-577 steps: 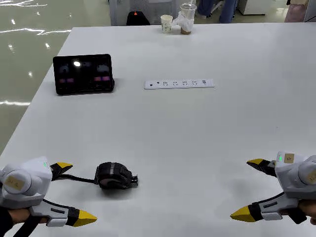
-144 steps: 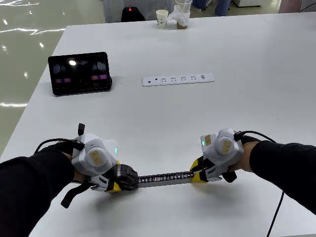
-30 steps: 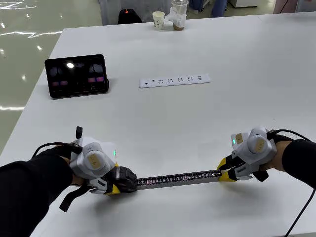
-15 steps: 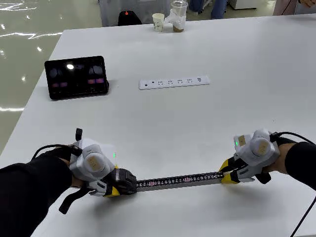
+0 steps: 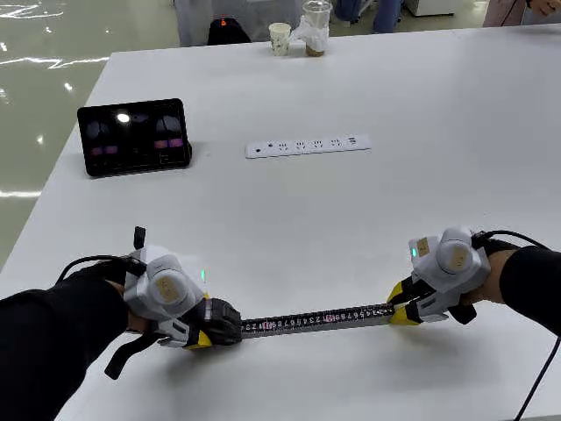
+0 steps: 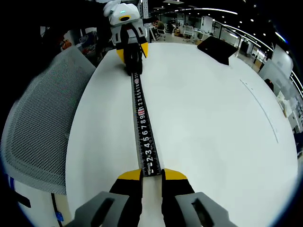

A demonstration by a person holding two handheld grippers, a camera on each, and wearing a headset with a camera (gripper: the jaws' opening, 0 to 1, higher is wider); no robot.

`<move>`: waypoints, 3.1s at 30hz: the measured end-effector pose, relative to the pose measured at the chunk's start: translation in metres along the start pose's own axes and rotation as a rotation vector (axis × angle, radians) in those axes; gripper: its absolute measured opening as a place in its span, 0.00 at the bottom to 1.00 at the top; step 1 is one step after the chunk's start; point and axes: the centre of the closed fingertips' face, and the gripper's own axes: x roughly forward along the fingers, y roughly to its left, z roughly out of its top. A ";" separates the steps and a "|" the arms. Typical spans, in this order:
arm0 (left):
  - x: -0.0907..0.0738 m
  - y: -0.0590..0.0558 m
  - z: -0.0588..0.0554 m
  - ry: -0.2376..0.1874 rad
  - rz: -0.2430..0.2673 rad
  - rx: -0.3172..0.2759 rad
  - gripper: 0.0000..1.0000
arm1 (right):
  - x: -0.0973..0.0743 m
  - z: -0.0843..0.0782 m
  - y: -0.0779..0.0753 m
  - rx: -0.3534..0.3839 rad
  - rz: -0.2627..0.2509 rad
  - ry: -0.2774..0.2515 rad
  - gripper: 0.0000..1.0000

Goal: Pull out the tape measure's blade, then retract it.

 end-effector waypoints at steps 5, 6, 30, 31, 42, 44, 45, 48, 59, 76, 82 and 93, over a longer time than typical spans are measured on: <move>0.000 0.000 0.000 0.006 0.006 0.000 0.32 | 0.000 0.000 0.000 -0.014 0.003 0.016 0.12; -0.001 0.000 0.000 0.007 0.007 0.000 0.32 | 0.000 0.000 0.000 -0.018 0.004 0.021 0.12; -0.002 0.001 0.001 0.018 0.010 -0.003 0.32 | 0.001 0.000 -0.001 -0.024 -0.006 0.104 0.13; -0.003 0.001 0.001 0.014 0.009 -0.004 0.31 | 0.001 0.000 0.000 -0.026 -0.008 0.102 0.13; -0.012 0.004 -0.001 0.017 0.010 -0.024 0.36 | 0.000 0.000 0.001 -0.068 -0.014 0.130 0.16; -0.013 0.005 -0.001 0.016 0.010 -0.024 0.37 | -0.001 -0.001 0.000 -0.071 -0.021 0.136 0.19; -0.015 0.005 0.000 0.014 0.012 -0.027 0.38 | -0.002 0.000 0.000 -0.071 -0.022 0.134 0.19; -0.016 0.006 0.000 0.010 0.014 -0.041 0.41 | -0.005 0.000 0.000 -0.059 -0.022 0.129 0.21; -0.022 0.004 -0.002 -0.047 0.034 -0.142 0.47 | -0.016 0.000 0.001 0.020 -0.079 0.078 0.27; -0.039 0.017 -0.010 -0.220 0.143 -0.461 0.61 | -0.039 -0.004 -0.002 0.275 -0.216 -0.102 0.41; -0.040 0.011 -0.014 -0.270 0.159 -0.546 0.66 | -0.046 -0.013 0.001 0.332 -0.263 -0.138 0.47; -0.046 0.000 -0.021 -0.335 0.240 -0.647 0.78 | -0.060 -0.019 0.004 0.411 -0.364 -0.211 0.55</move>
